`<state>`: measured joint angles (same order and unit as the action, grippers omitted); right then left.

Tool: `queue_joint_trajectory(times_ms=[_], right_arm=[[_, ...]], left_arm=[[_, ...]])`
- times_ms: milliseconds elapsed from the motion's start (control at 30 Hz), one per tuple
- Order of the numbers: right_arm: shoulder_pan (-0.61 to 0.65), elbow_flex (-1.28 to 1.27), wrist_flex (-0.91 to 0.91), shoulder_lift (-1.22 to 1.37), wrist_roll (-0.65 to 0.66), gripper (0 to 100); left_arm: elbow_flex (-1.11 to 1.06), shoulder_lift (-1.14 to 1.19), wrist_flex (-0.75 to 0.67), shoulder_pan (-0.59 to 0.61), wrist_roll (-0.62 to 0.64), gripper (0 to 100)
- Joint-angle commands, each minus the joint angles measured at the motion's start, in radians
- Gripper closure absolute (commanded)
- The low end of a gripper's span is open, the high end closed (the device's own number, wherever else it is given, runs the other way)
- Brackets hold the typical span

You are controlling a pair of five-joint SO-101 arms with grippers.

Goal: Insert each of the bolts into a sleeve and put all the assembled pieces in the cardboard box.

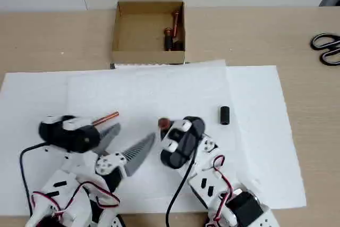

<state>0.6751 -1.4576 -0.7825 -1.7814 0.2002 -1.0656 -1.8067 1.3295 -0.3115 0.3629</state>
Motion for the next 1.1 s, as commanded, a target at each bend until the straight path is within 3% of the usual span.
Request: queue_joint_trajectory(times_ms=[0, 300, 600, 933, 1067], right_arm=[[-0.041, 0.054, 0.105, 0.065, 0.002, 99.6], [-0.15, 0.503, 0.337, 0.723, -0.11, 99.6], [-0.232, 1.108, 0.456, 1.386, -0.15, 99.6], [-0.229, 1.356, 0.456, 1.669, -0.152, 99.6], [-0.231, 1.404, 0.456, 1.725, -0.152, 99.6]], left_arm=[[0.004, -0.008, 0.0, 0.084, 0.0, 77], [-0.036, -0.009, 0.031, 0.097, 0.002, 100], [-0.108, -0.009, 0.046, 0.094, -0.005, 99], [-0.28, -0.009, 0.029, 0.097, -0.163, 99], [-0.367, -0.009, 0.017, 0.098, -0.167, 99]])
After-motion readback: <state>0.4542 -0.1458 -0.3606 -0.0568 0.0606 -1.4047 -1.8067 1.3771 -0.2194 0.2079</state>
